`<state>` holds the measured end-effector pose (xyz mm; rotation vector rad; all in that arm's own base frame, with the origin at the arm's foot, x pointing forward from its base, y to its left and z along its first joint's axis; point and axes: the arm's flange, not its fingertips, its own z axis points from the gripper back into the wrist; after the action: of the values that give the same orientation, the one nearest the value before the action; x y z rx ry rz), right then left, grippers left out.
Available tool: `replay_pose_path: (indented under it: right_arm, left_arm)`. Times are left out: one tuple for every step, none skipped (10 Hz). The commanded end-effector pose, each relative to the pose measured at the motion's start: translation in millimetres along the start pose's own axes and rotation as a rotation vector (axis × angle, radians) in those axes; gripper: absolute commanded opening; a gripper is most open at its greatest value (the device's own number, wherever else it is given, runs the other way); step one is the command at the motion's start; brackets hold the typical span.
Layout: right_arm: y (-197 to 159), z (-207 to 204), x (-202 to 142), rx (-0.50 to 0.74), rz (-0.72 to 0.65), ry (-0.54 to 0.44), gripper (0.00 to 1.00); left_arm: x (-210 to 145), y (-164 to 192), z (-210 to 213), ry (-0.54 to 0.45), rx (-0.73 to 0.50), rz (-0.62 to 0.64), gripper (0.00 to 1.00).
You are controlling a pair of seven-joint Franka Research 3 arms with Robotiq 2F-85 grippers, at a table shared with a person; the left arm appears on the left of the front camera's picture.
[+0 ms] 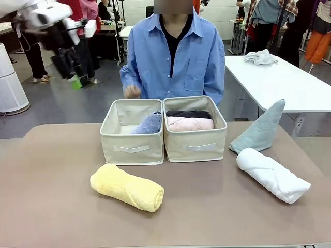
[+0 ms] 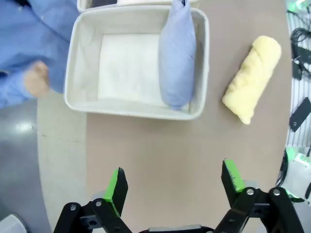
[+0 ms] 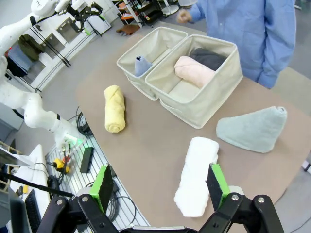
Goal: Sort the towels based on their folding style.
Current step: Pick up one triangle-folded towel and place it in the left Fabric basket, then pick up another triangle-folded towel from the table and place it in the left Fabric basket.
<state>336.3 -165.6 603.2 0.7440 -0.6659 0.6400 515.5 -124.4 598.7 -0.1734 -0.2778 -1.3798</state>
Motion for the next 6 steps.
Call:
replay_pose_path:
  right_arm:
    - [-1, -1, 1, 0.018, 0.017, -0.016, 1.00]
    - [-1, -1, 1, 0.018, 0.017, -0.016, 1.00]
    - [-1, -1, 1, 0.018, 0.017, -0.016, 1.00]
    - [-1, -1, 1, 0.018, 0.017, -0.016, 1.00]
    - [-1, -1, 1, 0.018, 0.017, -0.016, 1.00]
    - [-1, -1, 1, 0.018, 0.017, -0.016, 1.00]
  left_arm:
    - [-40, -34, -13, -0.064, 0.023, 0.050, 1.00]
    - [-61, -37, -14, -0.081, 0.023, 0.089, 1.00]
    - [-74, -43, -7, -0.088, 0.046, 0.121, 1.00]
    - [-76, -43, -7, -0.045, 0.064, 0.200, 1.00]
    - [-69, -30, -9, -0.047, 0.008, 0.118, 1.00]
    - [-69, -30, -9, -0.047, 0.008, 0.118, 1.00]
